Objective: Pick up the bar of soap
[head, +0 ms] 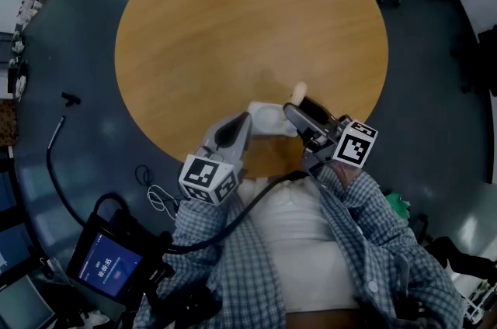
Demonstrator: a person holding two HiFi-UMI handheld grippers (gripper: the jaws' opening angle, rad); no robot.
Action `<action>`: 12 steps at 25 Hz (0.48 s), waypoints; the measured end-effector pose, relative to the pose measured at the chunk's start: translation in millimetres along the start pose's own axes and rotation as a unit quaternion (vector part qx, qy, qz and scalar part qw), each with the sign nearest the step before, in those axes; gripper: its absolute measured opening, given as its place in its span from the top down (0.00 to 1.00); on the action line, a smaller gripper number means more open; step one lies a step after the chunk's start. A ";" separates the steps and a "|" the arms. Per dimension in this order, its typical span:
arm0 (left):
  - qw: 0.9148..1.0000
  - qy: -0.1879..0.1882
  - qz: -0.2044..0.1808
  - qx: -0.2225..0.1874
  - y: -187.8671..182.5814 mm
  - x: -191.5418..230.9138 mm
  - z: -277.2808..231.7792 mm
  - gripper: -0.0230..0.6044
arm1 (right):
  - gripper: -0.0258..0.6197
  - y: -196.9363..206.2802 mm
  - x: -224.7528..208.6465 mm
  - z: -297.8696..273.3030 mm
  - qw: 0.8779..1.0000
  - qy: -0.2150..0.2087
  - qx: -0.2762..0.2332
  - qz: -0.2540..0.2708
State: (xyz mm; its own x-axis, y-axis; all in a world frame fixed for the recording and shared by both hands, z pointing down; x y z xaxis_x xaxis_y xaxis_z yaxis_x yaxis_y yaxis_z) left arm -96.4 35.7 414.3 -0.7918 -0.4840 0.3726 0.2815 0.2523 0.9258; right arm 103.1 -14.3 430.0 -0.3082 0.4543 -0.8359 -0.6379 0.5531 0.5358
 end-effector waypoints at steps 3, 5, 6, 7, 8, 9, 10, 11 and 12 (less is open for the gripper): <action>1.000 0.001 -0.001 0.000 0.4 -0.1 -0.2 0.97 | 0.54 0.3 -1.3 0.4 1.000 0.000 0.002 -0.002; 1.000 0.002 -0.002 0.001 0.2 -0.3 -0.7 0.97 | 0.54 0.0 -1.8 0.2 1.000 -0.002 0.004 -0.002; 1.000 0.002 -0.002 0.001 0.3 -0.3 -1.0 0.97 | 0.54 -0.2 -1.7 0.2 1.000 -0.002 0.005 -0.002; 1.000 0.002 -0.002 0.001 0.5 -0.2 -1.2 0.97 | 0.54 -0.4 -1.4 0.1 1.000 -0.003 0.006 -0.001; 1.000 0.002 -0.001 0.001 0.7 0.0 -1.2 0.97 | 0.54 -0.7 -0.9 -0.1 1.000 -0.004 0.006 -0.001; 1.000 0.001 -0.001 0.001 0.9 0.2 -1.1 0.97 | 0.54 -0.9 -0.1 -0.4 1.000 -0.005 0.007 -0.001; 1.000 0.001 -0.001 0.001 1.0 0.3 -1.0 0.97 | 0.54 -1.2 0.8 -0.5 1.000 -0.006 0.007 0.000; 1.000 0.000 -0.001 0.001 1.0 0.3 -0.9 0.97 | 0.54 -1.4 1.7 -0.4 1.000 -0.007 0.007 0.001; 1.000 0.000 -0.001 0.001 0.9 0.3 -1.0 0.97 | 0.54 -1.6 2.2 -0.2 1.000 -0.008 0.007 0.002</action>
State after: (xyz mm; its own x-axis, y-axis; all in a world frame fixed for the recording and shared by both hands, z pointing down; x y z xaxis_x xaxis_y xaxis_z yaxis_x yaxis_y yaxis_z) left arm -95.9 35.0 415.3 -0.7922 -0.4841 0.3716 0.2796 0.2534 0.9261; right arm 103.3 -14.3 427.2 -0.2990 0.4671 -0.8321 -0.6272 0.5609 0.5403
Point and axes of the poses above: the fingertips, and each gripper's own axes: z backward along the fingers, x to its left, y out of its underside, the point moved 8 cm from there along z, backward along the fingers, and after that the axes turned 13 degrees about -x, right-handed, at the moved point
